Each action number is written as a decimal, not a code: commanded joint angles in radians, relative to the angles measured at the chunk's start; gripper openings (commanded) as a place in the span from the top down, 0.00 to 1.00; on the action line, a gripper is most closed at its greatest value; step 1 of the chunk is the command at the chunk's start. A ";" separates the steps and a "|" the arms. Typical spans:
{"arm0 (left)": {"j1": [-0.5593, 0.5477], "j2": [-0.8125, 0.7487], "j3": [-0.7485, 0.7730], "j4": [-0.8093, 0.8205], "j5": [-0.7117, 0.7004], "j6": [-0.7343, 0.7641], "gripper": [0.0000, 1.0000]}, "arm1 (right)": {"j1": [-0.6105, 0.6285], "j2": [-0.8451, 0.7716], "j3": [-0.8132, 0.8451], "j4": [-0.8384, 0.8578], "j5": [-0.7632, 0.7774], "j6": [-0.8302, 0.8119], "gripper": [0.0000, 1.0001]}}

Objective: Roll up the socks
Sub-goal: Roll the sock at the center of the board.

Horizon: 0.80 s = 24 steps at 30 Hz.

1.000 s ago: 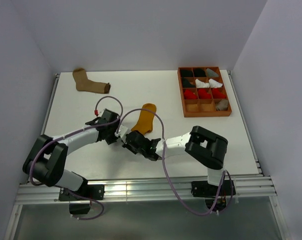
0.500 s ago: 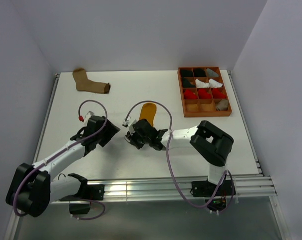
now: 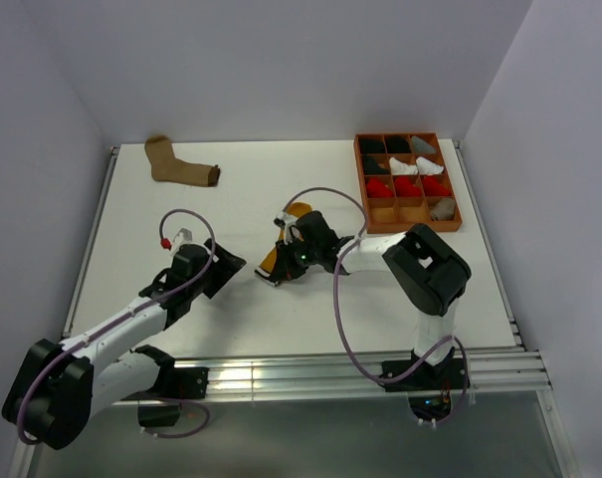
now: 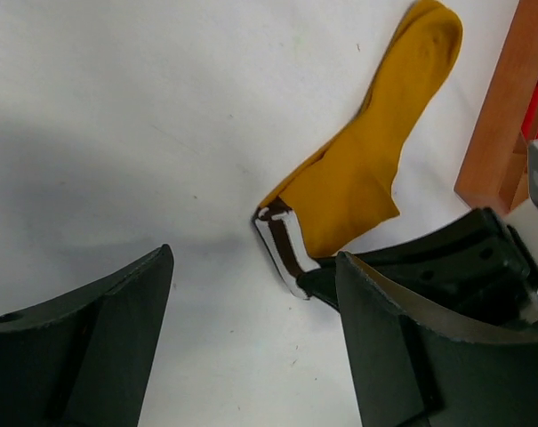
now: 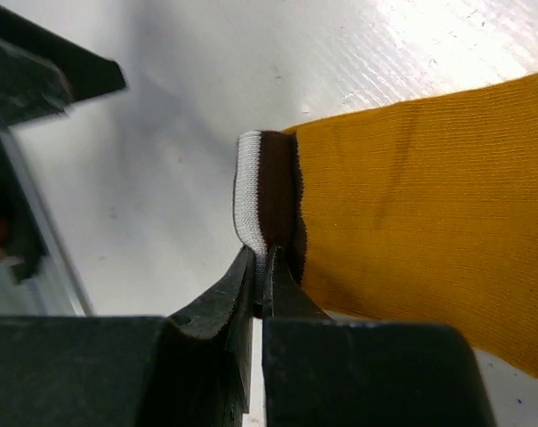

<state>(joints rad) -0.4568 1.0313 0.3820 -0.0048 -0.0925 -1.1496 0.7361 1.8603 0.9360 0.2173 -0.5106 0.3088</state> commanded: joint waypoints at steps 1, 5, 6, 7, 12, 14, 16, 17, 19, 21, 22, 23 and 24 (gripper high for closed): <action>-0.039 0.042 0.000 0.103 0.010 -0.018 0.22 | -0.050 0.033 -0.018 0.089 -0.167 0.137 1.00; -0.091 0.119 0.026 0.123 -0.001 -0.015 0.26 | -0.087 0.065 -0.034 0.143 -0.226 0.210 1.00; -0.097 0.134 0.029 0.127 -0.001 -0.016 0.27 | -0.093 0.085 -0.032 0.155 -0.238 0.222 1.00; -0.106 0.166 0.037 0.131 0.003 -0.021 0.28 | -0.101 0.094 -0.034 0.168 -0.252 0.248 1.00; -0.126 0.239 0.057 0.154 -0.001 -0.030 0.36 | -0.139 0.149 -0.051 0.226 -0.292 0.329 1.00; -0.132 0.269 0.070 0.157 -0.006 -0.029 0.38 | -0.149 0.163 -0.048 0.221 -0.301 0.340 1.00; -0.137 0.301 0.083 0.166 -0.004 -0.029 0.39 | -0.161 0.184 -0.043 0.218 -0.313 0.352 1.00; -0.138 0.312 0.086 0.169 -0.003 -0.027 0.41 | -0.164 0.189 -0.045 0.226 -0.319 0.358 1.00; -0.140 0.341 0.100 0.172 -0.004 -0.029 0.43 | -0.170 0.201 -0.040 0.222 -0.319 0.365 1.00; -0.138 0.369 0.110 0.170 -0.007 -0.033 0.45 | -0.175 0.212 -0.039 0.229 -0.328 0.374 1.00; -0.141 0.378 0.112 0.172 -0.012 -0.036 0.45 | -0.176 0.217 -0.036 0.225 -0.327 0.374 1.00; -0.141 0.386 0.113 0.172 -0.018 -0.041 0.48 | -0.176 0.220 -0.032 0.217 -0.328 0.372 1.00; -0.141 0.397 0.116 0.175 -0.022 -0.045 0.49 | -0.176 0.224 -0.032 0.221 -0.328 0.375 1.00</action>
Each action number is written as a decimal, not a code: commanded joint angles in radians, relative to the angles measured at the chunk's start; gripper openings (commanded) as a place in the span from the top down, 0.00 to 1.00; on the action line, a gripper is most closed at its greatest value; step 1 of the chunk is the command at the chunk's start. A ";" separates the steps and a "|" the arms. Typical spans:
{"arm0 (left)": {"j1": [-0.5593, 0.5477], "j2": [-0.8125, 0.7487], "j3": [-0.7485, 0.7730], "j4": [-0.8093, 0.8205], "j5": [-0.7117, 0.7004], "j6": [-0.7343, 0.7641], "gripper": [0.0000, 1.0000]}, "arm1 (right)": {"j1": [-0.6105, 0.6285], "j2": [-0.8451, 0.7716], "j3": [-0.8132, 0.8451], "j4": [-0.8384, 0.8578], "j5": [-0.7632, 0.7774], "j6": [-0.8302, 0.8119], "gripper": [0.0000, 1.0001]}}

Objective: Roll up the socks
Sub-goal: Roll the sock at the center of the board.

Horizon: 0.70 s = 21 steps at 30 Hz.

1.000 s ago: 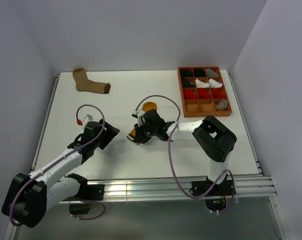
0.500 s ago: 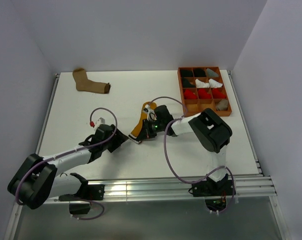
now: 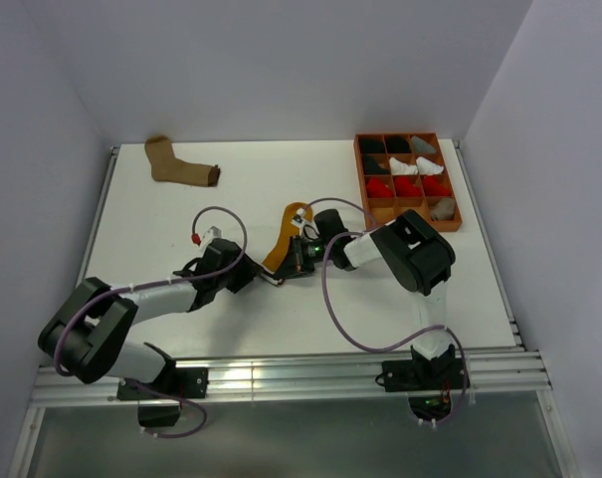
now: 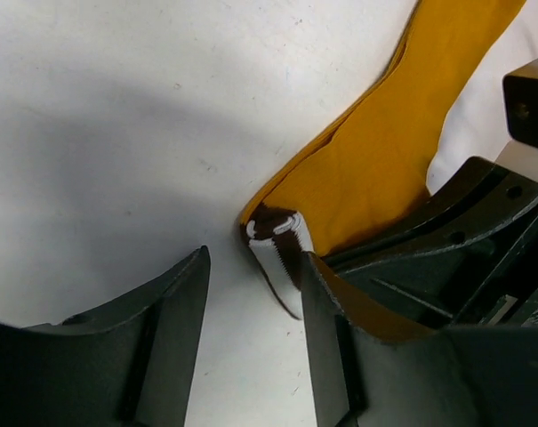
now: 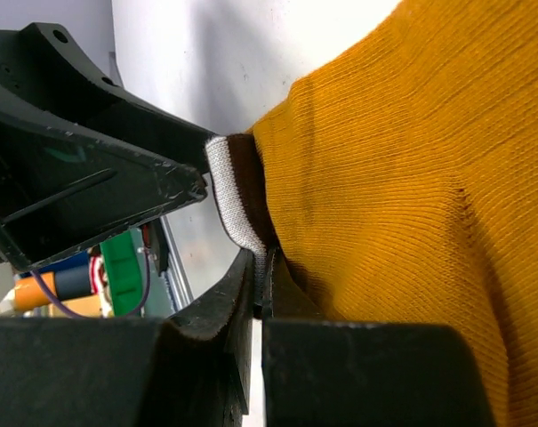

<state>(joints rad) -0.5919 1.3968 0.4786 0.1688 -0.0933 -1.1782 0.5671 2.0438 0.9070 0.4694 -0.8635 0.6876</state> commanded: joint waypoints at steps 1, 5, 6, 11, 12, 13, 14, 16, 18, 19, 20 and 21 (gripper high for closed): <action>-0.006 0.051 0.028 -0.009 -0.025 -0.020 0.50 | -0.009 0.042 -0.005 -0.029 0.023 -0.002 1.00; -0.008 0.100 0.049 -0.035 -0.040 -0.020 0.55 | -0.010 0.039 -0.002 -0.040 0.029 -0.010 1.00; -0.008 0.110 0.051 -0.035 -0.045 -0.026 0.55 | -0.010 0.036 0.003 -0.057 0.032 -0.022 1.00; -0.009 0.163 0.054 -0.041 -0.051 -0.034 0.66 | -0.010 0.021 0.006 -0.090 0.052 -0.051 1.00; -0.009 0.172 0.066 -0.061 -0.049 -0.032 0.67 | -0.010 0.010 0.004 -0.106 0.058 -0.066 1.00; -0.009 0.189 0.072 -0.069 -0.046 -0.029 0.70 | -0.010 0.001 0.004 -0.113 0.066 -0.075 0.96; -0.011 0.195 0.078 -0.078 -0.049 -0.026 0.79 | -0.012 -0.025 0.003 -0.123 0.073 -0.088 0.93; -0.016 0.205 0.107 -0.129 -0.054 -0.015 0.88 | -0.006 -0.060 -0.014 -0.130 0.113 -0.125 0.82; -0.019 0.209 0.147 -0.201 -0.069 0.008 0.93 | 0.007 -0.111 -0.028 -0.150 0.165 -0.173 0.76; -0.023 0.214 0.162 -0.231 -0.085 0.014 0.94 | 0.011 -0.146 -0.036 -0.153 0.188 -0.186 0.70; -0.025 0.214 0.178 -0.258 -0.092 0.021 0.95 | 0.017 -0.167 -0.043 -0.156 0.213 -0.200 0.68; -0.026 0.215 0.208 -0.282 -0.100 0.046 0.94 | 0.022 -0.189 -0.065 -0.155 0.236 -0.229 0.65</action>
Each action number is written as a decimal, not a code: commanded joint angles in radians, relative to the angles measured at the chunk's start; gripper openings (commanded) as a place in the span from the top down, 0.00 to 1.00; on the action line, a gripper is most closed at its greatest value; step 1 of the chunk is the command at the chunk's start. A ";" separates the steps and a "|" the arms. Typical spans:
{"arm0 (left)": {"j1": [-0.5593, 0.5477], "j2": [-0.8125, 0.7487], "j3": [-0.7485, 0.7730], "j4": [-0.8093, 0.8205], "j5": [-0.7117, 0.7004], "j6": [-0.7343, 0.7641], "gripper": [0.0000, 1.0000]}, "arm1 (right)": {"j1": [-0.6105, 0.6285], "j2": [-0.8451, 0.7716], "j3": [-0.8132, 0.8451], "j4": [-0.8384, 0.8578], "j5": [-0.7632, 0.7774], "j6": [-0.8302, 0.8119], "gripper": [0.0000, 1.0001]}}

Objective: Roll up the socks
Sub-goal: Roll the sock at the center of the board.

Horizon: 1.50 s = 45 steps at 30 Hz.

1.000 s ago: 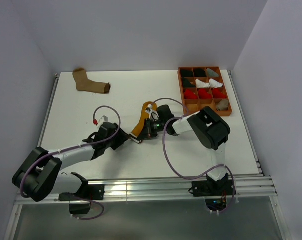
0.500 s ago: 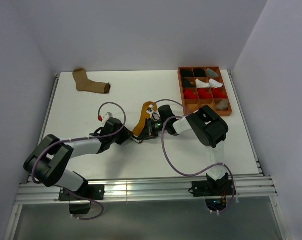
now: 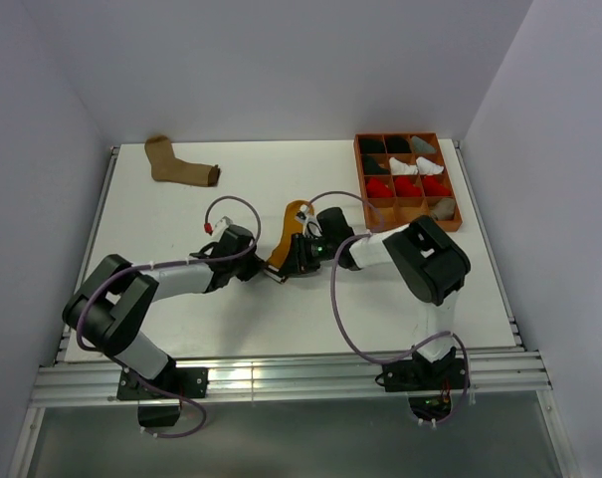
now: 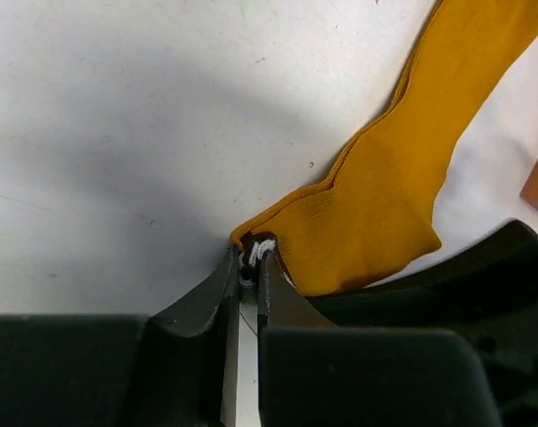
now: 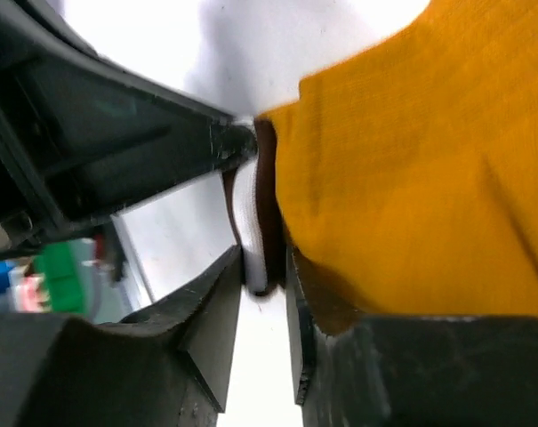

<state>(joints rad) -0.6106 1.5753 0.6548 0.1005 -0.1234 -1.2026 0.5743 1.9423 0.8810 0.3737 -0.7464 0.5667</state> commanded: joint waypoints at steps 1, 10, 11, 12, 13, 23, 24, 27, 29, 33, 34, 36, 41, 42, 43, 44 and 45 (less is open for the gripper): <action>-0.009 0.037 0.049 -0.273 -0.079 0.081 0.94 | 0.027 -0.133 -0.051 -0.056 0.177 -0.123 0.61; -0.014 0.038 0.181 -0.446 -0.140 0.198 0.94 | 0.218 -0.347 -0.145 -0.067 0.654 -0.378 0.49; -0.014 0.040 0.183 -0.444 -0.134 0.208 0.94 | 0.276 -0.351 -0.137 -0.076 0.741 -0.411 0.49; -0.014 0.043 0.184 -0.444 -0.130 0.210 0.94 | 0.303 -0.350 -0.131 -0.076 0.792 -0.425 0.49; -0.014 0.045 0.187 -0.446 -0.121 0.212 0.94 | 0.327 -0.348 -0.128 -0.075 0.830 -0.438 0.49; -0.018 0.042 0.170 -0.430 -0.105 0.210 0.94 | 0.509 -0.247 -0.051 -0.024 1.038 -0.556 0.49; -0.018 0.043 0.174 -0.435 -0.107 0.210 0.94 | 0.524 -0.240 -0.045 -0.024 1.064 -0.583 0.49; -0.018 0.043 0.178 -0.435 -0.104 0.216 0.94 | 0.542 -0.198 -0.022 -0.018 1.090 -0.613 0.49; -0.018 0.043 0.175 -0.433 -0.104 0.215 0.94 | 0.547 -0.177 -0.013 -0.006 1.098 -0.619 0.49; -0.018 0.043 0.167 -0.429 -0.098 0.213 0.95 | 0.553 -0.143 0.004 0.005 1.111 -0.634 0.48; -0.018 0.043 0.166 -0.424 -0.094 0.212 0.95 | 0.555 -0.128 0.009 0.010 1.114 -0.640 0.48; -0.018 0.045 0.163 -0.418 -0.088 0.212 0.95 | 0.558 -0.111 0.022 0.007 1.124 -0.649 0.48; -0.018 0.043 0.157 -0.409 -0.082 0.207 0.95 | 0.561 -0.059 0.045 -0.004 1.116 -0.665 0.58; -0.018 0.040 0.154 -0.406 -0.079 0.204 0.94 | 0.562 -0.052 0.047 -0.005 1.115 -0.668 0.61; -0.018 0.038 0.151 -0.403 -0.078 0.196 0.94 | 0.562 -0.049 0.049 -0.009 1.111 -0.669 0.64; -0.018 0.031 0.146 -0.401 -0.076 0.192 0.94 | 0.562 -0.046 0.052 -0.016 1.107 -0.671 0.71; -0.018 0.028 0.141 -0.395 -0.078 0.187 0.94 | 0.562 -0.043 0.052 -0.021 1.095 -0.673 0.76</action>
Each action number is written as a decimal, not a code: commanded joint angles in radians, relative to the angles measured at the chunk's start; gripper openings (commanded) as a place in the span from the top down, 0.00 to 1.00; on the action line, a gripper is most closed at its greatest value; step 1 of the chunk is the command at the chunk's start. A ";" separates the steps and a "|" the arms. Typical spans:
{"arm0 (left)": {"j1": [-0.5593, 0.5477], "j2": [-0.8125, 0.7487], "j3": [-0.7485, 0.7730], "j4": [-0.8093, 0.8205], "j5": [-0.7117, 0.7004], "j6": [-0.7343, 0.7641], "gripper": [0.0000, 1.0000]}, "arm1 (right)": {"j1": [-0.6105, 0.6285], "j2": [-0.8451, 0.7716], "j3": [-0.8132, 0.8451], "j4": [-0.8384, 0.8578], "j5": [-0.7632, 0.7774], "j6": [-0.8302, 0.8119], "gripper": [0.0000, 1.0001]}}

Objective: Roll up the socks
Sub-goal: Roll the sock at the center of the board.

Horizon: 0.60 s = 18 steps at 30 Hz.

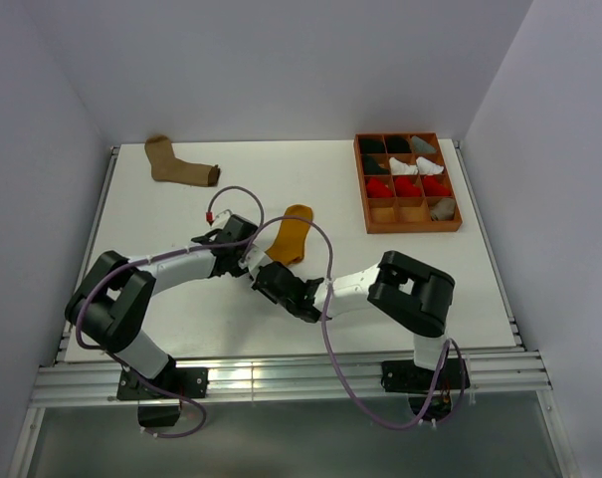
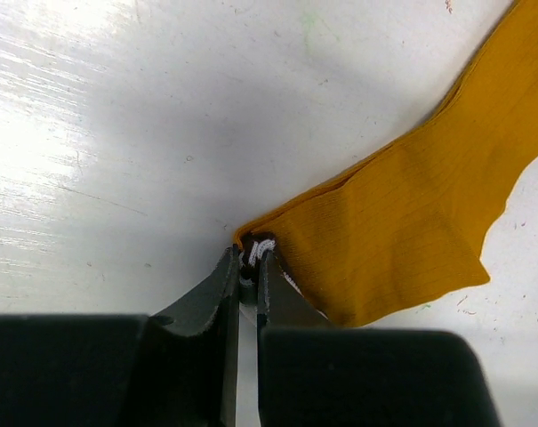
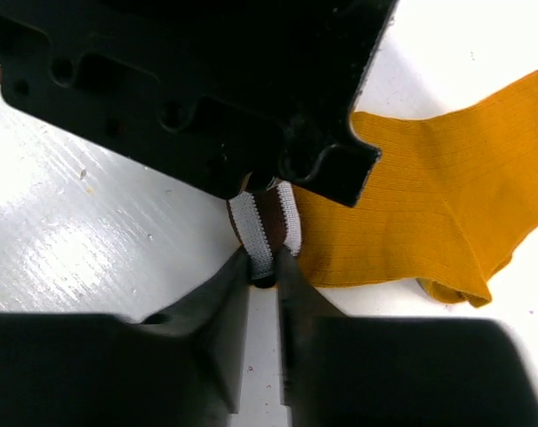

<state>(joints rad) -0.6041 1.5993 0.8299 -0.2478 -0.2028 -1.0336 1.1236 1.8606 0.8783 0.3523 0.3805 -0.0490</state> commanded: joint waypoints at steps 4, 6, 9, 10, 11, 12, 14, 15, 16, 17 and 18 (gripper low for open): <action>-0.017 -0.035 -0.063 -0.051 -0.021 -0.005 0.94 | 0.008 0.028 0.063 -0.056 -0.077 -0.046 1.00; 0.000 -0.053 -0.078 -0.051 -0.027 -0.011 0.94 | 0.004 0.011 0.065 -0.079 -0.107 -0.035 1.00; 0.032 -0.093 -0.112 -0.045 -0.038 -0.029 0.91 | -0.036 -0.018 0.073 -0.142 -0.241 0.006 1.00; 0.038 -0.105 -0.127 -0.036 -0.041 -0.045 0.90 | -0.060 -0.023 0.082 -0.179 -0.315 0.030 1.00; 0.046 -0.128 -0.133 -0.028 -0.047 -0.051 0.87 | -0.076 -0.026 0.090 -0.197 -0.362 0.041 1.00; 0.049 -0.140 -0.138 -0.024 -0.053 -0.060 0.81 | -0.091 -0.031 0.094 -0.211 -0.402 0.047 1.00; 0.052 -0.168 -0.147 -0.012 -0.066 -0.088 0.74 | -0.145 -0.029 0.113 -0.252 -0.537 0.096 1.00; 0.052 -0.177 -0.152 -0.007 -0.075 -0.095 0.71 | -0.165 -0.021 0.120 -0.265 -0.578 0.110 1.00; 0.052 -0.188 -0.161 0.002 -0.076 -0.114 0.62 | -0.183 -0.018 0.123 -0.272 -0.625 0.135 1.00; 0.052 -0.206 -0.166 0.013 -0.078 -0.121 0.58 | -0.221 -0.014 0.123 -0.271 -0.706 0.150 1.00; 0.052 -0.216 -0.170 0.019 -0.079 -0.126 0.51 | -0.241 0.001 0.126 -0.274 -0.754 0.165 1.00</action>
<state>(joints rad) -0.5549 1.4399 0.6788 -0.2352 -0.2356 -1.1175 0.9493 1.8530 0.9833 0.1677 -0.1493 0.0212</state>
